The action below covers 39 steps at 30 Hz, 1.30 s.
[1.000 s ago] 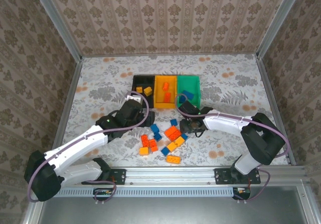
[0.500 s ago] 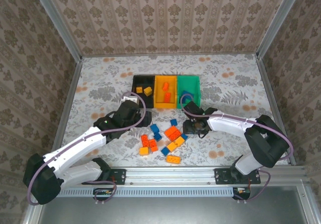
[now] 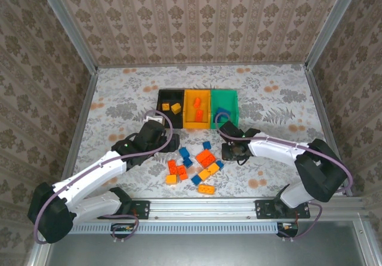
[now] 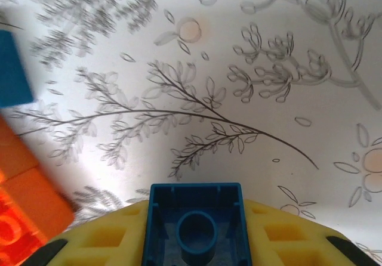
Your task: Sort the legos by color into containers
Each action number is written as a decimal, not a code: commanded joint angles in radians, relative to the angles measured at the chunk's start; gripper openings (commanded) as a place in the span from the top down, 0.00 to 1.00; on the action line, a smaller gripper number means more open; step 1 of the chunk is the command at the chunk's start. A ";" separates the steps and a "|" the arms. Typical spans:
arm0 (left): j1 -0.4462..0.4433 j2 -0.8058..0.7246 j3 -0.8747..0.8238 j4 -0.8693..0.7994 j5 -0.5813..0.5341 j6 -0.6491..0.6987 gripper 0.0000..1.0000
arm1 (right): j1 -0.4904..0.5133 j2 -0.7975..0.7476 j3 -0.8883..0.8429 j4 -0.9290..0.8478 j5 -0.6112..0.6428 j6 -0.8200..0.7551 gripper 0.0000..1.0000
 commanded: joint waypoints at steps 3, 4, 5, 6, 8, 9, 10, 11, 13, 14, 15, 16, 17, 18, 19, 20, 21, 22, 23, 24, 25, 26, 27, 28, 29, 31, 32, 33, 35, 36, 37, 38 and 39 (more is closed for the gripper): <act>0.009 -0.024 -0.031 -0.018 0.022 -0.032 0.00 | -0.057 -0.069 0.189 -0.086 0.021 -0.092 0.67; 0.008 -0.026 -0.035 -0.022 0.024 -0.034 0.00 | -0.075 -0.054 0.222 -0.088 0.021 -0.100 0.67; 0.008 -0.032 -0.040 -0.027 0.026 -0.039 0.00 | -0.094 -0.027 0.259 -0.086 0.026 -0.107 0.67; 0.008 -0.036 -0.045 -0.033 0.029 -0.043 0.00 | -0.114 0.004 0.295 -0.082 0.031 -0.110 0.67; 0.008 -0.051 -0.055 -0.038 0.034 -0.050 0.00 | -0.155 0.073 0.361 -0.060 0.018 -0.111 0.67; 0.008 -0.056 -0.059 -0.041 0.035 -0.054 0.00 | -0.171 0.109 0.399 -0.047 0.021 -0.111 0.67; 0.007 -0.060 -0.062 -0.045 0.037 -0.056 0.00 | -0.185 0.146 0.427 -0.040 0.029 -0.112 0.67; 0.007 -0.062 -0.065 -0.049 0.039 -0.056 0.00 | -0.197 0.188 0.470 -0.041 0.042 -0.114 0.66; 0.006 -0.070 -0.066 -0.058 0.039 -0.060 0.00 | -0.220 0.266 0.546 -0.046 0.044 -0.113 0.66; 0.007 -0.074 -0.069 -0.063 0.041 -0.058 0.00 | -0.229 0.304 0.586 -0.053 0.047 -0.111 0.65; 0.007 -0.078 -0.069 -0.068 0.042 -0.058 0.00 | -0.236 0.342 0.621 -0.062 0.054 -0.111 0.65; 0.006 -0.079 -0.072 -0.072 0.040 -0.058 0.00 | -0.240 0.372 0.650 -0.072 0.067 -0.111 0.65; 0.006 -0.082 -0.072 -0.073 0.042 -0.058 0.00 | -0.246 0.402 0.681 -0.083 0.073 -0.110 0.64; 0.006 -0.084 -0.075 -0.076 0.040 -0.057 0.00 | -0.250 0.429 0.706 -0.088 0.071 -0.109 0.63; 0.006 -0.086 -0.076 -0.078 0.039 -0.056 0.00 | -0.253 0.448 0.722 -0.090 0.067 -0.106 0.62; 0.007 -0.088 -0.077 -0.079 0.038 -0.056 0.00 | -0.257 0.466 0.742 -0.094 0.062 -0.107 0.58; 0.008 -0.090 -0.079 -0.082 0.036 -0.056 0.00 | -0.256 0.478 0.757 -0.098 0.061 -0.104 0.52; 0.008 -0.090 -0.079 -0.084 0.033 -0.055 0.00 | -0.257 0.482 0.767 -0.096 0.059 -0.101 0.48; 0.008 -0.092 -0.078 -0.083 0.032 -0.054 0.00 | -0.256 0.482 0.774 -0.096 0.055 -0.098 0.44; 0.008 -0.091 -0.078 -0.083 0.033 -0.051 0.00 | -0.257 0.475 0.776 -0.094 0.050 -0.096 0.40; 0.010 -0.090 -0.078 -0.082 0.033 -0.048 0.00 | -0.255 0.466 0.773 -0.091 0.045 -0.094 0.37; 0.009 -0.087 -0.075 -0.081 0.036 -0.044 0.00 | -0.255 0.451 0.767 -0.089 0.039 -0.091 0.34; 0.010 -0.081 -0.070 -0.075 0.043 -0.034 0.00 | -0.254 0.432 0.754 -0.082 0.032 -0.086 0.32; 0.011 -0.073 -0.066 -0.070 0.055 -0.023 0.00 | -0.252 0.411 0.736 -0.071 0.024 -0.084 0.31; 0.011 -0.062 -0.057 -0.060 0.070 -0.011 0.00 | -0.247 0.384 0.708 -0.058 0.016 -0.081 0.30; 0.010 -0.016 -0.038 -0.041 0.097 0.011 0.04 | -0.235 0.336 0.655 -0.035 0.001 -0.076 0.29; 0.008 0.015 -0.024 -0.030 0.111 0.027 0.05 | -0.225 0.310 0.625 -0.028 -0.002 -0.076 0.29; 0.003 0.059 -0.002 -0.024 0.122 0.040 0.06 | -0.216 0.286 0.596 -0.018 -0.002 -0.074 0.28; -0.014 0.142 0.041 -0.017 0.127 0.065 0.06 | -0.201 0.246 0.542 -0.009 -0.006 -0.073 0.28; -0.028 0.197 0.065 -0.014 0.130 0.082 0.05 | -0.196 0.226 0.515 -0.010 -0.009 -0.070 0.28; -0.038 0.241 0.089 -0.016 0.131 0.093 0.05 | -0.193 0.210 0.491 -0.010 -0.013 -0.067 0.28; -0.047 0.293 0.116 -0.025 0.127 0.102 0.05 | -0.193 0.193 0.466 0.018 -0.020 -0.064 0.28; -0.057 0.338 0.140 -0.035 0.121 0.110 0.06 | -0.193 0.177 0.441 0.025 -0.020 -0.060 0.28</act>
